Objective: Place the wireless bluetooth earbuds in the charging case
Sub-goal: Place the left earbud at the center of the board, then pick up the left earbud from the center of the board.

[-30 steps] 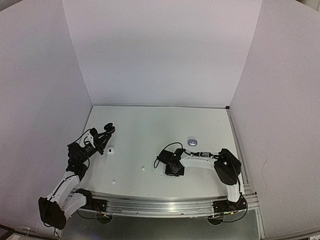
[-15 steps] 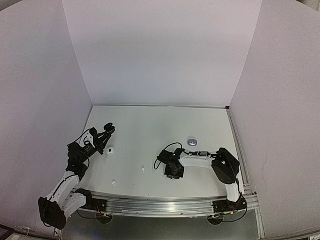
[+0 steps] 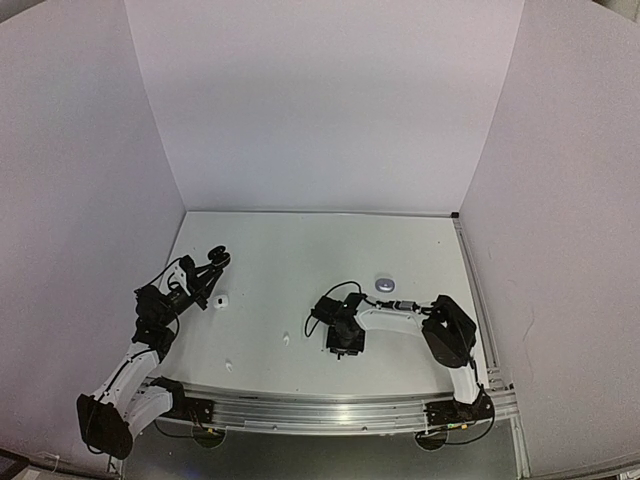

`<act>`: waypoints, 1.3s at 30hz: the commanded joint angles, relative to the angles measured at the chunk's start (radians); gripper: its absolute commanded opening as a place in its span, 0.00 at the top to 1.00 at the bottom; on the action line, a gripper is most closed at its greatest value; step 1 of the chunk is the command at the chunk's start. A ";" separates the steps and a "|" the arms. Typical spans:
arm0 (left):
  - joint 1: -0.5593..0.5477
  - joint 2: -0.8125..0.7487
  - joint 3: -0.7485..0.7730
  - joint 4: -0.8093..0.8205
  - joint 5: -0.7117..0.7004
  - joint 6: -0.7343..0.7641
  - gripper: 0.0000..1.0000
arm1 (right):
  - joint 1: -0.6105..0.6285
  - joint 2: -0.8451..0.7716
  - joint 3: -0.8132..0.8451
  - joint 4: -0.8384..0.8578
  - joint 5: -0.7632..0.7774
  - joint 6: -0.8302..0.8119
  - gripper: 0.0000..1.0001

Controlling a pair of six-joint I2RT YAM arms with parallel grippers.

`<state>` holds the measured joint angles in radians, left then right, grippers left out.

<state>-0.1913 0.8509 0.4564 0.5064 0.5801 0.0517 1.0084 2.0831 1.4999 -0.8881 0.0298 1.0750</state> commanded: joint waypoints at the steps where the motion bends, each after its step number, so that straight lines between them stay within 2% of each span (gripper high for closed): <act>1: 0.000 -0.014 0.042 0.018 -0.002 -0.007 1.00 | -0.009 0.005 0.029 -0.051 0.009 -0.053 0.64; 6: 0.001 -0.010 0.046 0.020 0.001 -0.007 1.00 | -0.015 -0.002 0.044 -0.059 0.019 -0.051 0.64; 13: 0.001 -0.003 0.048 0.026 0.003 -0.007 1.00 | -0.014 0.057 0.104 -0.070 -0.007 -0.038 0.74; 24: 0.001 -0.005 0.047 0.021 0.002 -0.002 1.00 | -0.014 0.083 0.093 -0.098 -0.018 -0.036 0.79; 30: 0.000 -0.005 0.045 0.020 0.001 0.000 1.00 | -0.014 0.089 0.085 -0.098 -0.008 -0.042 0.88; 39: 0.001 -0.007 0.044 0.015 0.001 0.002 1.00 | -0.023 0.121 0.099 -0.098 -0.013 -0.084 0.92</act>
<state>-0.1913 0.8513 0.4564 0.5060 0.5804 0.0522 0.9952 2.1594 1.5831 -0.9493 0.0168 1.0188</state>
